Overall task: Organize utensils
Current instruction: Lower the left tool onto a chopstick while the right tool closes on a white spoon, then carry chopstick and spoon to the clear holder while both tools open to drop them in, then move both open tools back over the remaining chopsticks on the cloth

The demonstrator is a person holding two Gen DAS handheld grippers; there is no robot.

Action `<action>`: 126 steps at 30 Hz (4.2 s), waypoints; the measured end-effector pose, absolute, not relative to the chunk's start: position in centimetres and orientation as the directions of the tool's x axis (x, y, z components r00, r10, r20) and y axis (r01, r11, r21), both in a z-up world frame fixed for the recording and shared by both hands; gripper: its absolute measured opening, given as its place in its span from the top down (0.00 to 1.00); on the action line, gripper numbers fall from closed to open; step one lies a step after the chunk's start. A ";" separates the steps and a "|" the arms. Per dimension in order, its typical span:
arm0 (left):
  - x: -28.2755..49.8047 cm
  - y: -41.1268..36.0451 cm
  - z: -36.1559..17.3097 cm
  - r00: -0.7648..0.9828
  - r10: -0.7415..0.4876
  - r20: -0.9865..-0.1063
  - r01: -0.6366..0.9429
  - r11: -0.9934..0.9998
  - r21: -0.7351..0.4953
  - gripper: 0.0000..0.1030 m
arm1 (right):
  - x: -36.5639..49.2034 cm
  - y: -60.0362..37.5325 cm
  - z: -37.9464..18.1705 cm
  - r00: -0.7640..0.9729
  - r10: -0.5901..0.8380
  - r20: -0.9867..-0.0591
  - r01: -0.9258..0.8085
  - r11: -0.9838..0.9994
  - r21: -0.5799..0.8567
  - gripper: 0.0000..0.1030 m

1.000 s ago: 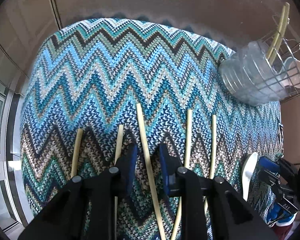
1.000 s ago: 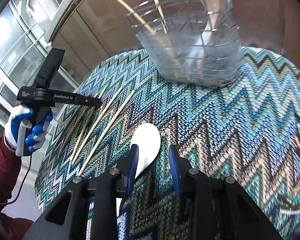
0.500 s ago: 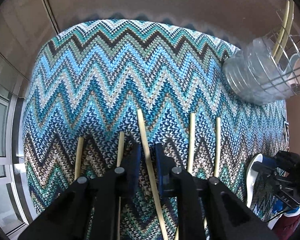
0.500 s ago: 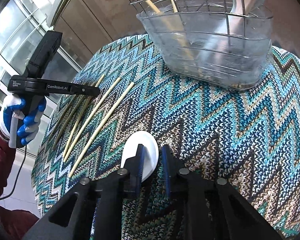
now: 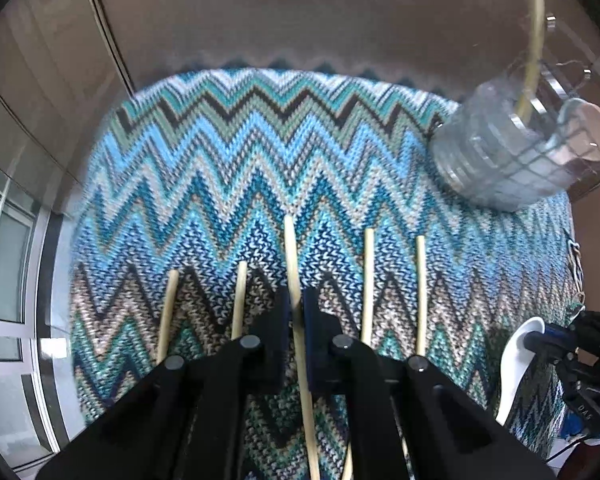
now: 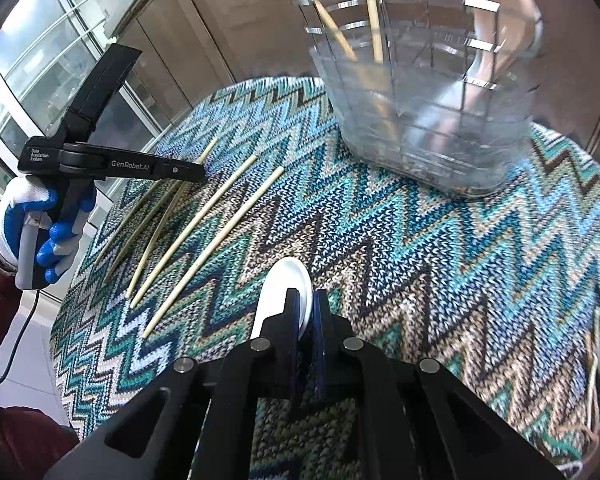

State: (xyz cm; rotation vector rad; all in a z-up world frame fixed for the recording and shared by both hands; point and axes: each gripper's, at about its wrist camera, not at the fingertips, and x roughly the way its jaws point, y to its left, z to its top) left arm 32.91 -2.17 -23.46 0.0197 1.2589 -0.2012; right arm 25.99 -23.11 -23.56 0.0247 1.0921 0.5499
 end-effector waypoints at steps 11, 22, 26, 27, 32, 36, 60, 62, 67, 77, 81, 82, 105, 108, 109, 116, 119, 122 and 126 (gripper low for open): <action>26.8 -2.7 -17.6 0.452 -0.187 -0.872 0.204 0.974 -0.103 0.95 | 20.8 -23.1 -18.8 0.500 0.369 -0.784 -0.395 0.902 0.173 0.96; 23.9 -0.3 -12.7 0.561 -0.242 -0.792 0.254 0.961 -0.114 0.95 | 17.6 -22.9 -15.1 0.623 0.305 -0.720 -0.327 0.938 0.113 0.96; 23.1 -0.2 -11.5 0.582 -0.264 -0.769 0.262 0.956 -0.130 0.95 | 17.0 -23.3 -13.4 0.674 0.275 -0.686 -0.290 0.952 0.097 0.96; 22.9 -0.1 -11.3 0.588 -0.267 -0.763 0.261 0.956 -0.133 0.95 | 16.9 -23.5 -12.9 0.687 0.264 -0.677 -0.278 0.956 0.091 0.96; 22.7 0.0 -9.7 0.615 -0.310 -0.725 0.263 0.947 -0.182 0.95 | 17.2 -24.1 -10.9 0.744 0.216 -0.632 -0.229 0.971 0.063 0.96; 22.7 -0.5 -7.3 0.657 -0.363 -0.661 0.287 0.931 -0.227 0.95 | 17.9 -24.5 -8.8 0.803 0.175 -0.570 -0.190 0.981 0.033 0.96; 35.2 -11.6 -4.5 0.844 -0.393 -0.365 0.288 0.906 -0.309 0.95 | 29.7 -26.7 -7.3 0.946 -0.007 -0.325 0.003 1.000 -0.015 0.96; 35.7 -12.6 -5.5 0.855 -0.372 -0.361 0.281 0.918 -0.280 0.95 | 30.2 -26.7 -8.1 0.946 -0.010 -0.325 0.005 1.000 -0.016 0.96; 36.6 -13.9 -8.1 0.868 -0.342 -0.360 0.268 0.933 -0.241 0.95 | 31.2 -26.8 -10.6 0.947 0.005 -0.323 -0.008 1.000 -0.007 0.95; 34.8 -13.2 -9.0 0.871 -0.354 -0.339 0.295 0.931 -0.214 0.83 | 29.8 -26.7 -12.0 0.945 0.030 -0.326 -0.030 1.000 0.003 0.83; 33.0 -11.9 -7.0 0.883 -0.348 -0.314 0.298 0.934 -0.197 0.81 | 28.0 -26.8 -10.2 0.952 0.021 -0.306 -0.023 1.000 -0.003 0.82; 32.5 -11.5 -6.4 0.886 -0.344 -0.310 0.296 0.935 -0.194 0.79 | 27.5 -26.9 -9.8 0.952 0.019 -0.304 -0.021 1.000 -0.001 0.82; 15.5 0.3 1.4 0.941 -0.226 -0.251 0.208 0.973 -0.097 0.39 | 11.7 -24.9 -1.7 0.975 0.071 -0.212 -0.057 0.996 0.071 0.33; 13.7 1.5 1.5 0.947 -0.210 -0.244 0.196 0.977 -0.083 0.38 | 10.3 -24.7 -1.4 0.977 0.074 -0.198 -0.059 0.995 0.080 0.15; 13.2 1.8 1.6 0.948 -0.206 -0.241 0.192 0.978 -0.080 0.38 | 9.8 -24.7 -1.3 0.978 0.074 -0.194 -0.059 0.995 0.082 0.13; 9.9 4.2 1.7 0.965 -0.167 -0.204 0.158 0.986 -0.061 0.38 | 7.4 -25.0 -1.1 0.980 0.070 -0.188 -0.051 0.994 0.101 0.00; 8.8 5.3 1.8 0.972 -0.155 -0.176 0.145 0.987 -0.070 0.38 | 6.5 -25.4 -0.9 0.983 0.059 -0.171 -0.041 0.993 0.109 0.00; 7.9 6.3 1.9 0.974 -0.158 -0.161 0.145 0.986 -0.087 0.38 | 5.8 -25.8 -0.9 0.985 0.047 -0.167 -0.029 0.994 0.110 0.00; 6.9 7.5 2.1 0.974 -0.164 -0.155 0.150 0.984 -0.098 0.38 | 4.7 -26.0 -0.8 0.990 0.035 -0.137 -0.020 0.994 0.108 0.00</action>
